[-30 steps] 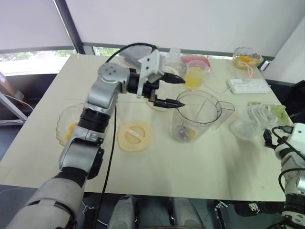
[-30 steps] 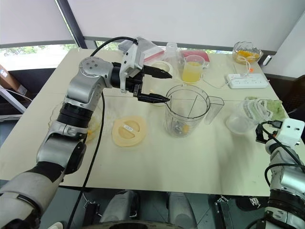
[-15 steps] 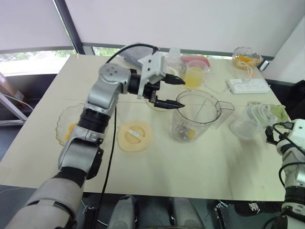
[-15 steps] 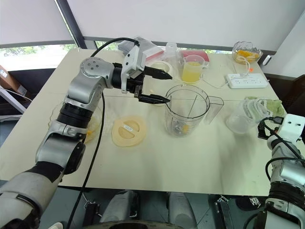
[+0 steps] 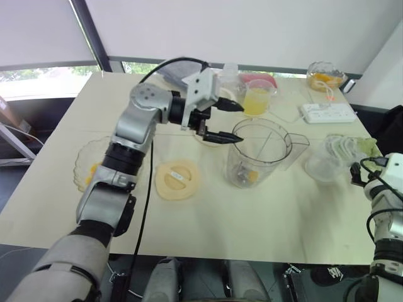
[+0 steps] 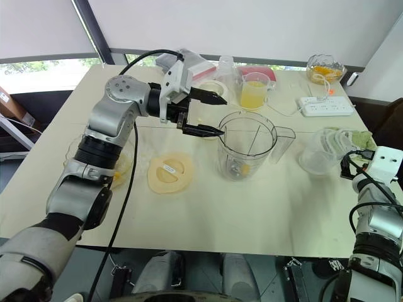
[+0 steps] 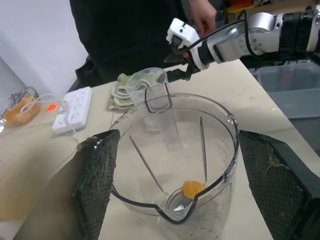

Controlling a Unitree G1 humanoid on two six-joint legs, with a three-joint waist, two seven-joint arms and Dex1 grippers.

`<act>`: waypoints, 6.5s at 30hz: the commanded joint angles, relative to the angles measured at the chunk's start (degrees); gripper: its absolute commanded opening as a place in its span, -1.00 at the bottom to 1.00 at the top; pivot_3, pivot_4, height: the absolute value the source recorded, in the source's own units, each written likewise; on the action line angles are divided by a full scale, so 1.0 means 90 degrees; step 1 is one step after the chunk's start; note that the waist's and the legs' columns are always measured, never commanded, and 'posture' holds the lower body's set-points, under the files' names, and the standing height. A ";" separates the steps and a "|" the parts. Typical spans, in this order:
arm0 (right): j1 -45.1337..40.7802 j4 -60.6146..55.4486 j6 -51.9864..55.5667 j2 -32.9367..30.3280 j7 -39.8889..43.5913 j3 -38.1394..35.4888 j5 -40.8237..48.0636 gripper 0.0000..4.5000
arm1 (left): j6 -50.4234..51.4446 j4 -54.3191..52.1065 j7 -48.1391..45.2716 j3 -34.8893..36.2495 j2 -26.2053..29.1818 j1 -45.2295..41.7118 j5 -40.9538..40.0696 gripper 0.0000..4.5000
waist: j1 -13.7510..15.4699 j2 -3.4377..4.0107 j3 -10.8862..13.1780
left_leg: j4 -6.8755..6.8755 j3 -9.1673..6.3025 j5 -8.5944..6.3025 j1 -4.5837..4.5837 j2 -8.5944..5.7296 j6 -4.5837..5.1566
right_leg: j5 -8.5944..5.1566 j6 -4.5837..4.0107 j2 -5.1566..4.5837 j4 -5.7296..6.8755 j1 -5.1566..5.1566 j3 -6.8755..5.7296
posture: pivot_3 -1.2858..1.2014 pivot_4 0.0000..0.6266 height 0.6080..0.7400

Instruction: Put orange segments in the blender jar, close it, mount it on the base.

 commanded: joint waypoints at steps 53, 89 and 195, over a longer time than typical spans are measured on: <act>0.1465 -0.2790 0.0789 0.0978 -0.0631 -0.0376 0.0493 0.97 | -0.0356 0.0144 0.0023 -0.0023 -0.0210 -0.0349 -0.0112 0.72 | 0.0005 0.0002 0.0001 | -0.0001 -0.0002 0.0000 0.0000 0.0000 0.0000 | -0.0001 0.0000 0.0001 -0.0001 -0.0001 0.0002 | 0.03 -0.52 1.00; 0.0428 -0.0991 -0.0019 0.0710 -0.0610 -0.0116 0.0173 -0.97 | -0.0146 -0.0213 0.0153 -0.0008 -0.0114 -0.0202 -0.0126 0.75 | 0.0019 0.0005 0.0002 | -0.0002 -0.0001 0.0000 -0.0002 -0.0001 0.0000 | -0.0001 0.0002 -0.0001 -0.0003 -0.0001 0.0002 | 0.03 -0.52 1.00; 0.0588 -0.7390 0.1231 -0.1791 0.1648 0.1701 -0.3181 -0.97 | 0.0437 -0.0758 0.1066 -0.0071 -0.0180 0.0629 -0.0438 0.75 | 0.0056 0.0024 0.0015 | -0.0003 -0.0003 0.0000 -0.0011 -0.0002 0.0000 | -0.0005 0.0001 -0.0004 -0.0010 -0.0010 -0.0004 | 0.03 -0.52 1.00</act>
